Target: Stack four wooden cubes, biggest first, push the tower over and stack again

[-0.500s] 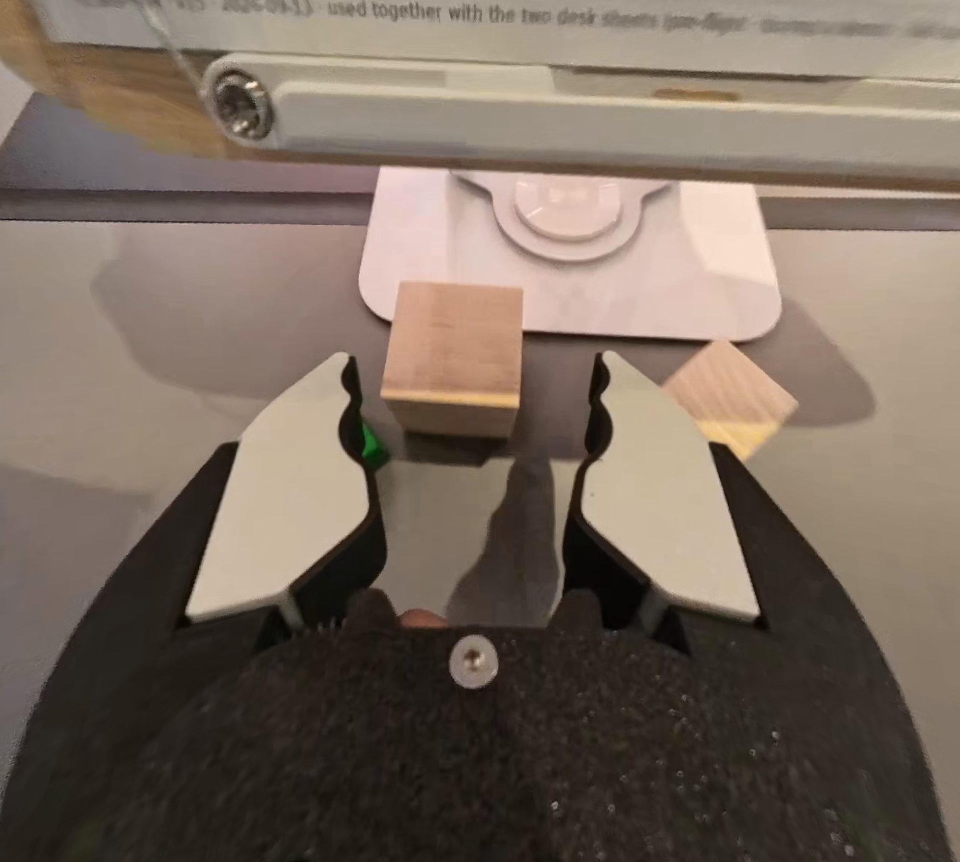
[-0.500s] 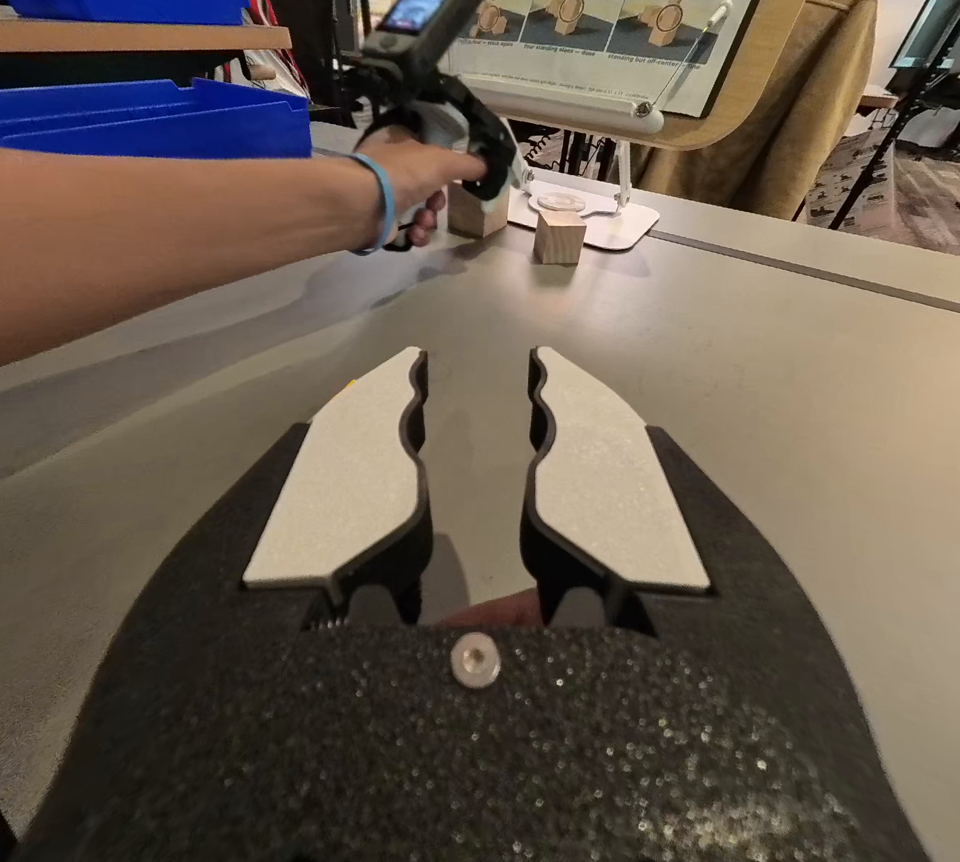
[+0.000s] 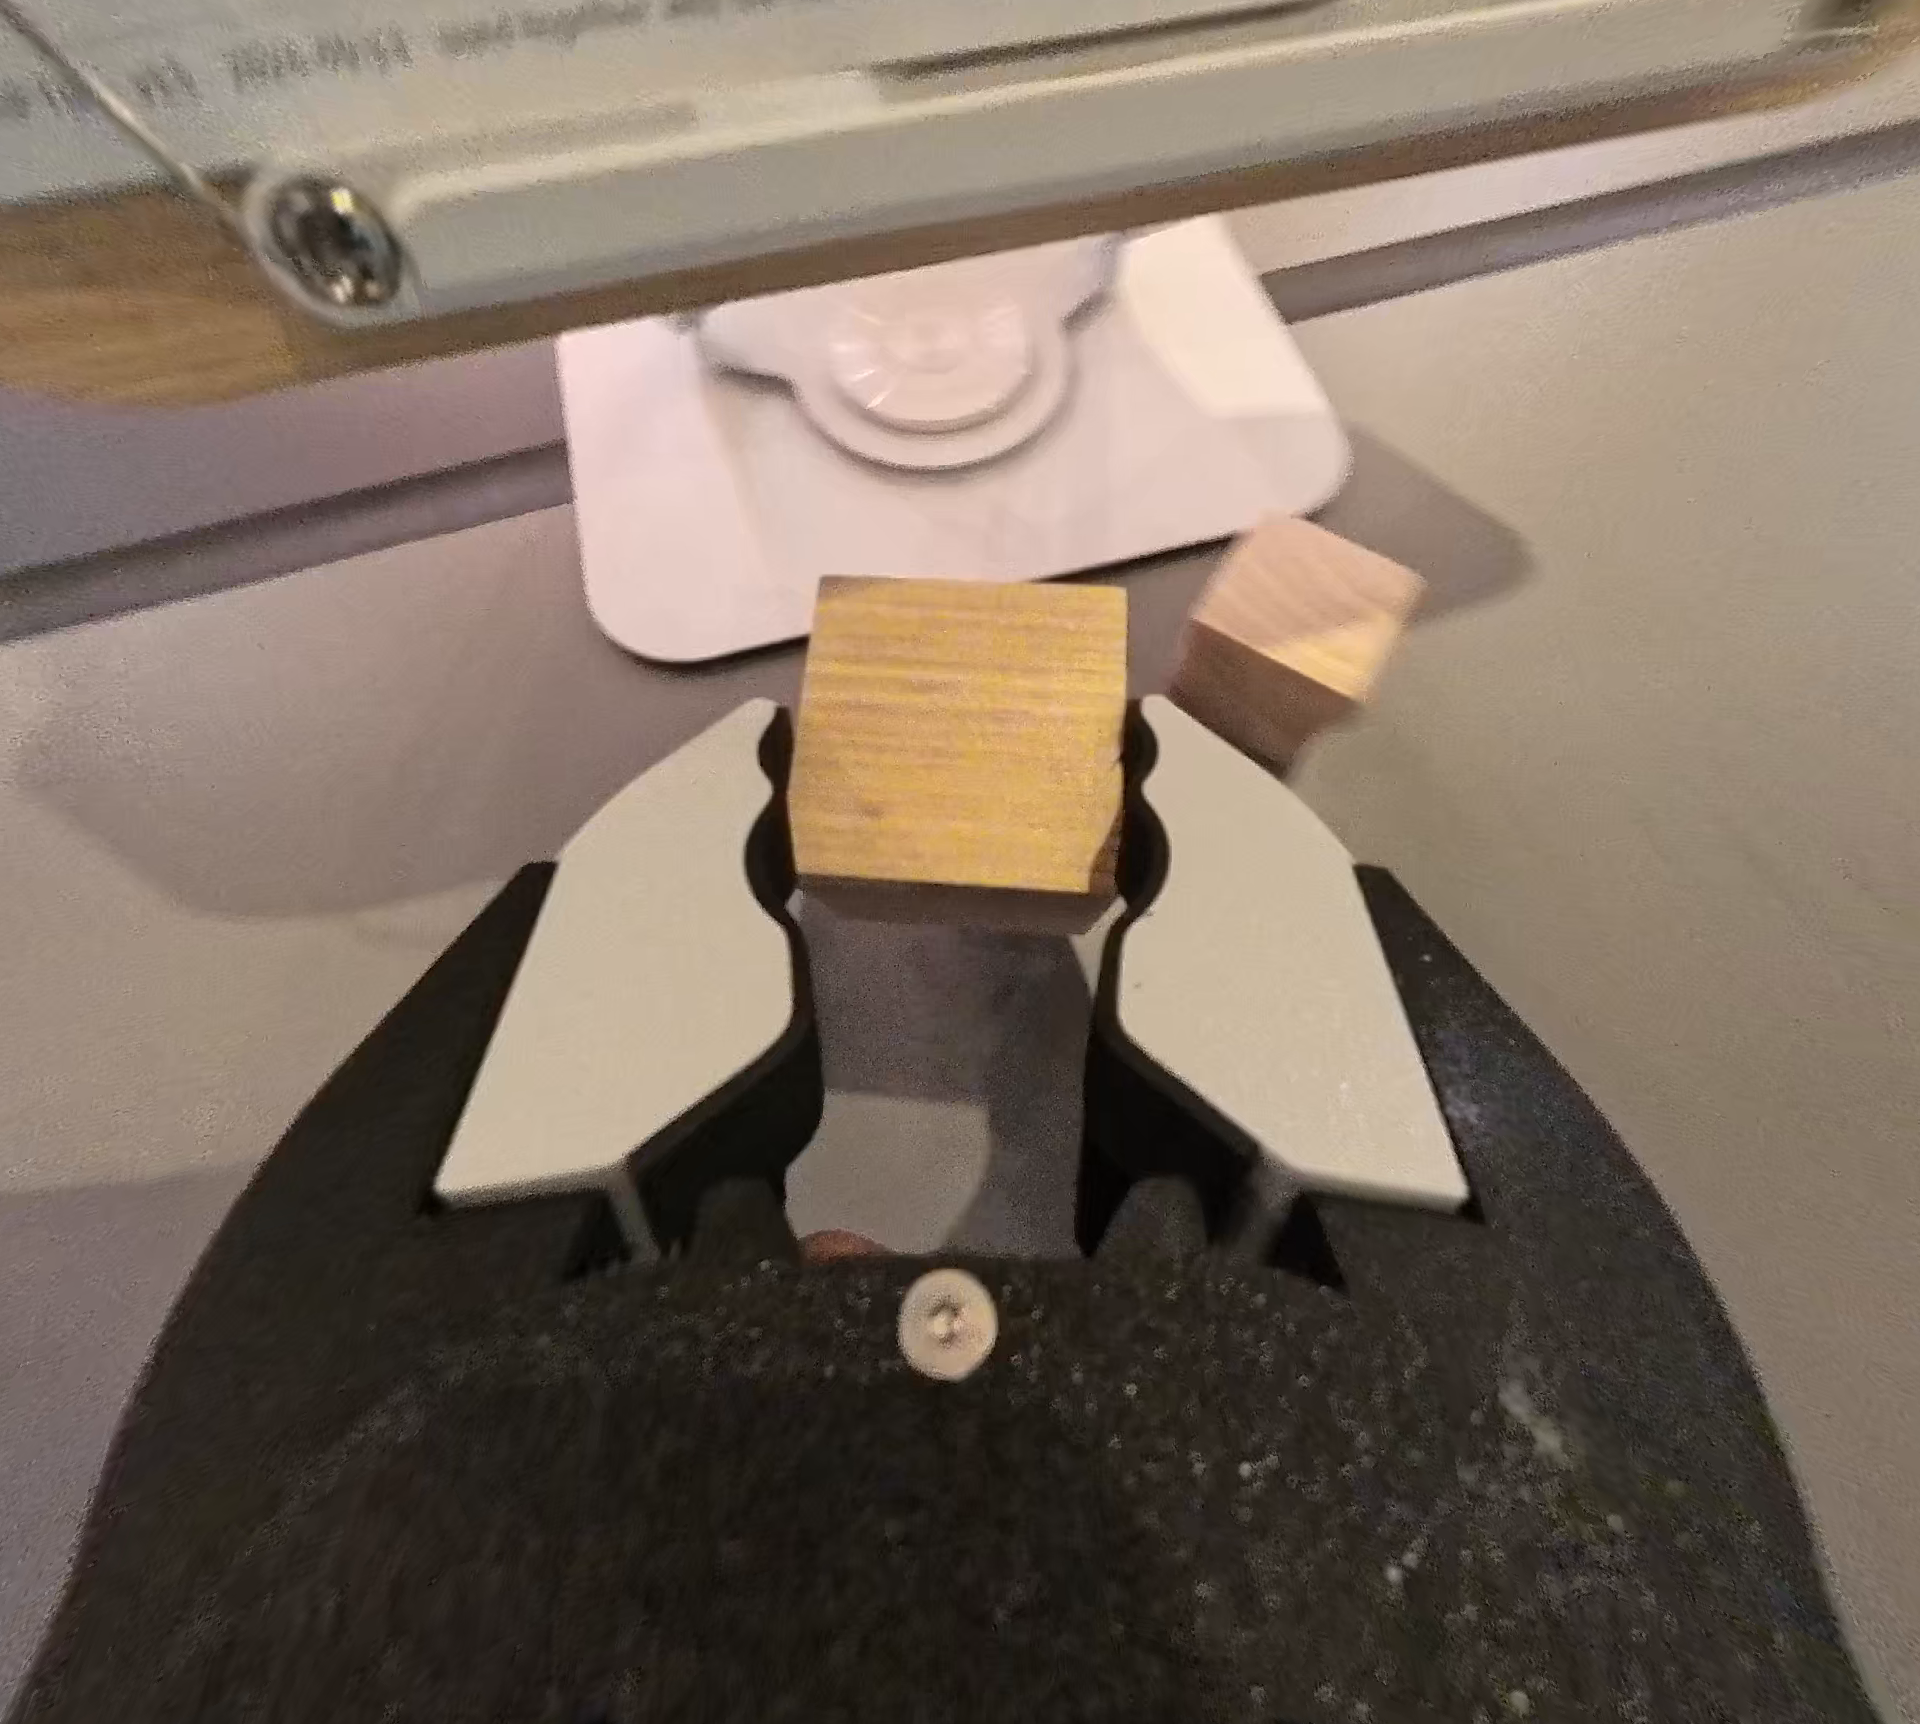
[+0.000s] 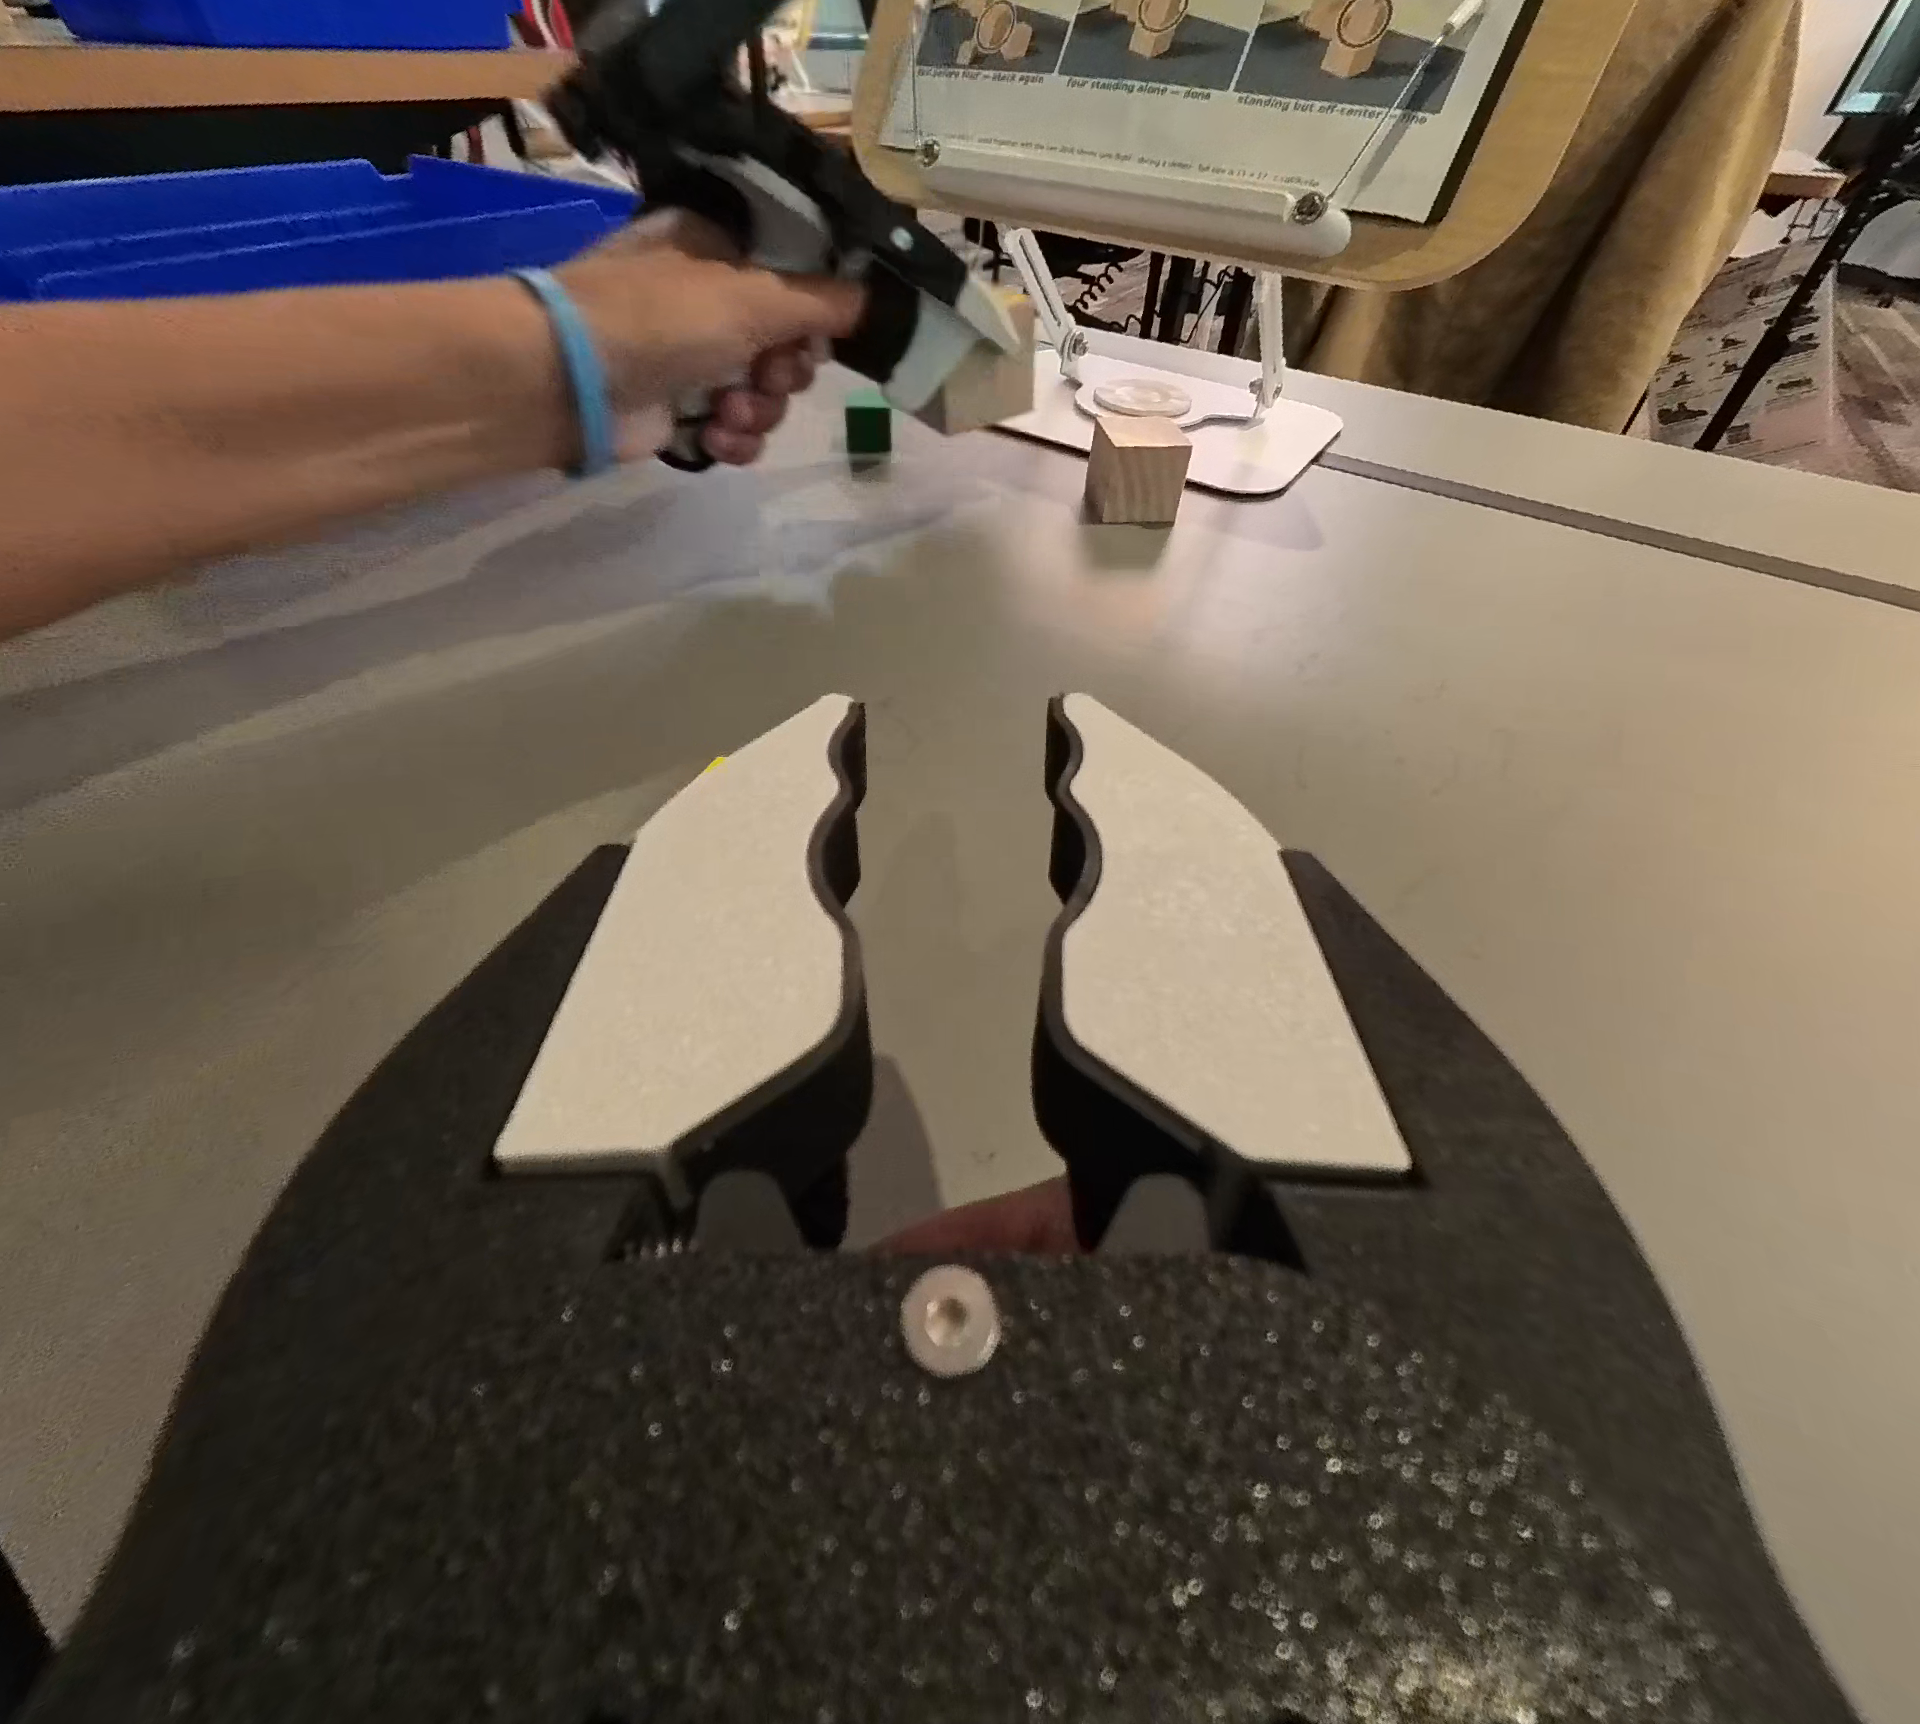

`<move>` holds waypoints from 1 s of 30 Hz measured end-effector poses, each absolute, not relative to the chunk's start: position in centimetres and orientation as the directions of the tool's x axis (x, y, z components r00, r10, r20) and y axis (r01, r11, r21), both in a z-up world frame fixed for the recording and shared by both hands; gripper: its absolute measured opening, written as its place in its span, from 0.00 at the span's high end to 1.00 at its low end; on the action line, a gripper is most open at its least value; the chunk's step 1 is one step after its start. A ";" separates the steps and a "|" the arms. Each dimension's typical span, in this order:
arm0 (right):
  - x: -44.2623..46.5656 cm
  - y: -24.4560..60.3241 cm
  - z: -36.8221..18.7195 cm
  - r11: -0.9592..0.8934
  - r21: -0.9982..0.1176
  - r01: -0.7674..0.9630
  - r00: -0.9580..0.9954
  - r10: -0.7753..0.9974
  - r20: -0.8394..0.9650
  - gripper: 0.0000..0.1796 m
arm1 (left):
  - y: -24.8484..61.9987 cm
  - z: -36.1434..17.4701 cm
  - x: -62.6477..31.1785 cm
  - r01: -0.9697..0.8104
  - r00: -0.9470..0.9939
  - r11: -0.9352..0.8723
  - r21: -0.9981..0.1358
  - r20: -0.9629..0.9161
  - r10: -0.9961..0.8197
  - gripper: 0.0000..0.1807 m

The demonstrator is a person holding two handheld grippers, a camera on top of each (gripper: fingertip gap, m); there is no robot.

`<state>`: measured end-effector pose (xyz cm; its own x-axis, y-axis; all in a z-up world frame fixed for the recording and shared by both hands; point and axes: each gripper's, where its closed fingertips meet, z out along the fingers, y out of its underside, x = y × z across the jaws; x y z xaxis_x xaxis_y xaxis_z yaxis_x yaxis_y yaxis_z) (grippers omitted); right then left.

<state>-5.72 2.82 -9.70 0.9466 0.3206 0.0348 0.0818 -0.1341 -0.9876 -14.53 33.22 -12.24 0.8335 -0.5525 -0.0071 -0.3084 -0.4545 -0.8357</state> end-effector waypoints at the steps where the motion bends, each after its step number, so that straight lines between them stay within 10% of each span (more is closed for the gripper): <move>1: -5.7 2.8 -9.7 -0.134 -0.987 0.084 0.946 0.321 0.037 0.82 | 31.7 -11.1 -14.3 -0.330 0.783 -0.416 -0.847 0.000 -0.622 0.67; 14: -6.0 2.8 -9.7 -0.128 -0.986 0.105 0.945 0.322 0.059 0.82 | 14.5 -13.8 -13.0 -0.620 -0.019 0.017 -0.785 -0.006 -1.000 0.67; 30: -5.8 2.7 -9.6 -0.125 -0.988 0.095 0.946 0.319 0.051 0.82 | 13.3 -9.8 -14.9 -0.488 0.155 -0.104 -0.867 0.031 -0.987 0.51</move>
